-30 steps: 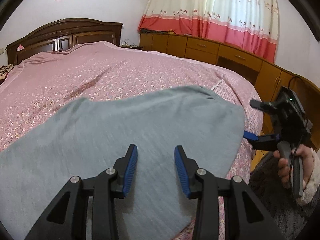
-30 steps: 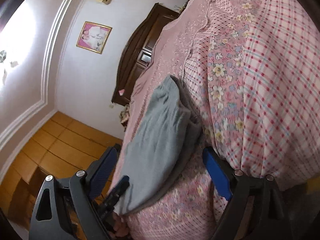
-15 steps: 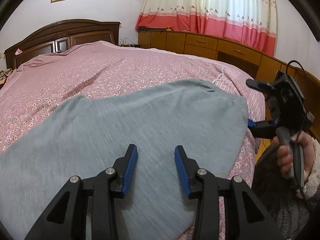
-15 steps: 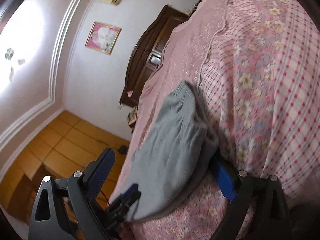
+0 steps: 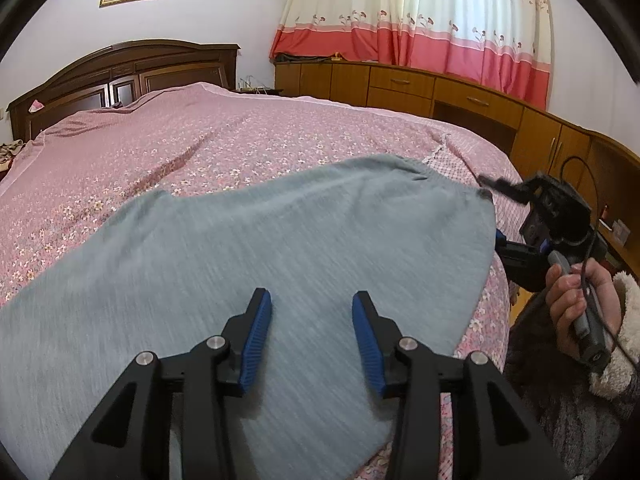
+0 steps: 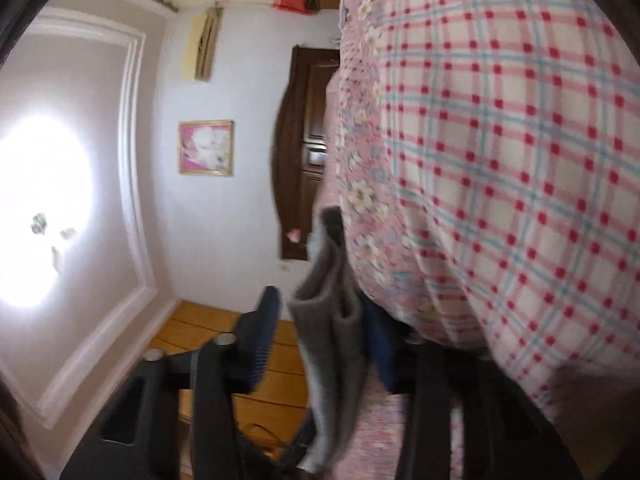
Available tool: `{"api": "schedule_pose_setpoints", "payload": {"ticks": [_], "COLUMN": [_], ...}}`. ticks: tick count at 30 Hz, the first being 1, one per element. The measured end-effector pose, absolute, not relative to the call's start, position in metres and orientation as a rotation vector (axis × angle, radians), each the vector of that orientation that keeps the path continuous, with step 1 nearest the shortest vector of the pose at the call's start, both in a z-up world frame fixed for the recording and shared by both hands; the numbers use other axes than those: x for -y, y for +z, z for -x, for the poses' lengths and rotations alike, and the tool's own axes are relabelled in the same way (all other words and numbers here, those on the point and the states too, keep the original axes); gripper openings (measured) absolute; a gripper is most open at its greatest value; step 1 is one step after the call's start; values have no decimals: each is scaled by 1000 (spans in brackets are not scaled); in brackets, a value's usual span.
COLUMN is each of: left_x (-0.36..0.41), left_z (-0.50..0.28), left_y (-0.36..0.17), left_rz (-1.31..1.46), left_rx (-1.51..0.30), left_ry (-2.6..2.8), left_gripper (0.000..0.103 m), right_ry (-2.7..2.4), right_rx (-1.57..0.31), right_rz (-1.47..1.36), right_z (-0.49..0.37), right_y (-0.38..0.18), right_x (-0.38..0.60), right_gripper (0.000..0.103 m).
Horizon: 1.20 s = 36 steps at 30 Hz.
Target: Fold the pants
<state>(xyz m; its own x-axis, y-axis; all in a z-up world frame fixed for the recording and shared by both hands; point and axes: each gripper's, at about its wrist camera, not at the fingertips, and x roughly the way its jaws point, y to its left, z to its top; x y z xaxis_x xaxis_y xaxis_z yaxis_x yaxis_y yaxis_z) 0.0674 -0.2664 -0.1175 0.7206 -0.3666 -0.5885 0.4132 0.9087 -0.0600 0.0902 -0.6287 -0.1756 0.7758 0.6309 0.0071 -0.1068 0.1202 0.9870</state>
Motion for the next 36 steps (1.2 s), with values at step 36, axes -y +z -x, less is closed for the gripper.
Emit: {"api": "schedule_pose_setpoints", "payload": {"ticks": [36], "left_x": [114], "left_z": [2], "left_y": [-56], "left_rz": [107], "left_rx": [-448], "left_ry": [-218], "left_gripper": [47], "right_ry": [235], "right_rx": [-418], "right_rz": [147], "right_z": [-56], "right_y": [50], "right_x": [402], "right_gripper": [17]}}
